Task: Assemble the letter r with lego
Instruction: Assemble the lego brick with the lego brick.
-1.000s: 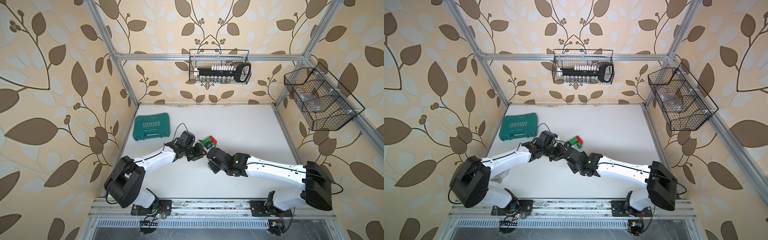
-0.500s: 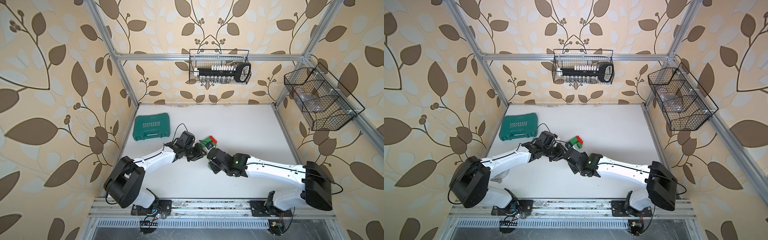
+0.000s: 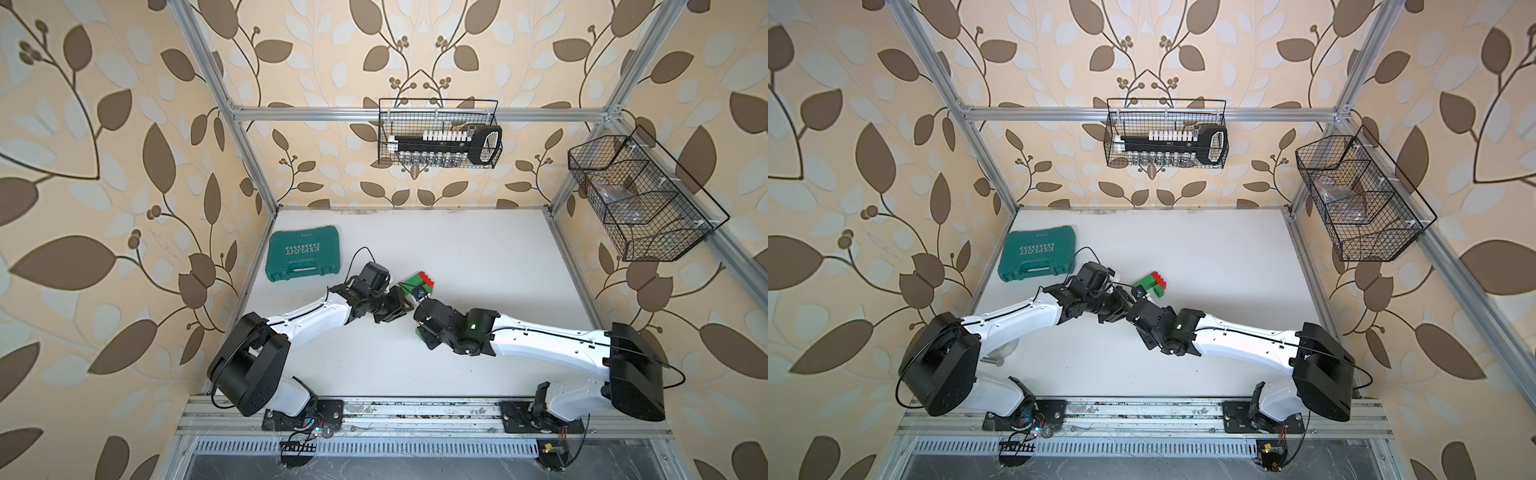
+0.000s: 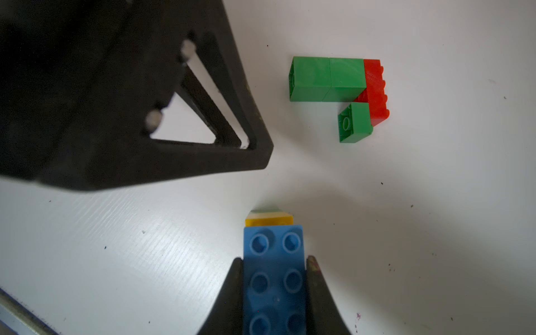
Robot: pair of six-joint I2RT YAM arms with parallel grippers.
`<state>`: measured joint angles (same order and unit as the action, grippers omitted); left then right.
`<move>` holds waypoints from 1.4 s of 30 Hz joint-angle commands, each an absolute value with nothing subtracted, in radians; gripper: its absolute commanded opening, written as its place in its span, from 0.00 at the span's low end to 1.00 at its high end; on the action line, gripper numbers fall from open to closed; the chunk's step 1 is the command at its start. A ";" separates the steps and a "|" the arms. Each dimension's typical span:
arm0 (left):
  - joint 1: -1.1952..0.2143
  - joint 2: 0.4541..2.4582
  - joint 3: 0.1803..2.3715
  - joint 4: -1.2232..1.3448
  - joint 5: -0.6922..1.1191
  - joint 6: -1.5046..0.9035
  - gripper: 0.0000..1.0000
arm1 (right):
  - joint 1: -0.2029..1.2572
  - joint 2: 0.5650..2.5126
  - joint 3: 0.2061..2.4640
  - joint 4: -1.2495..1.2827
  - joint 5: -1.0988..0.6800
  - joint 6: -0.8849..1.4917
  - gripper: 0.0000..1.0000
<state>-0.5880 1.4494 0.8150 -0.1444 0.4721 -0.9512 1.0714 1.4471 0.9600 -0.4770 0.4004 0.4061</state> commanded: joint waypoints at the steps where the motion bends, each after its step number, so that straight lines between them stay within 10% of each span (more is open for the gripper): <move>1: -0.584 1.420 0.813 -0.120 0.477 -0.956 0.32 | 1.078 1.451 0.940 -0.483 0.419 0.426 0.00; 42: -0.583 1.425 0.826 -0.136 0.486 -0.947 0.30 | 1.100 1.497 0.920 -0.522 0.444 0.512 0.00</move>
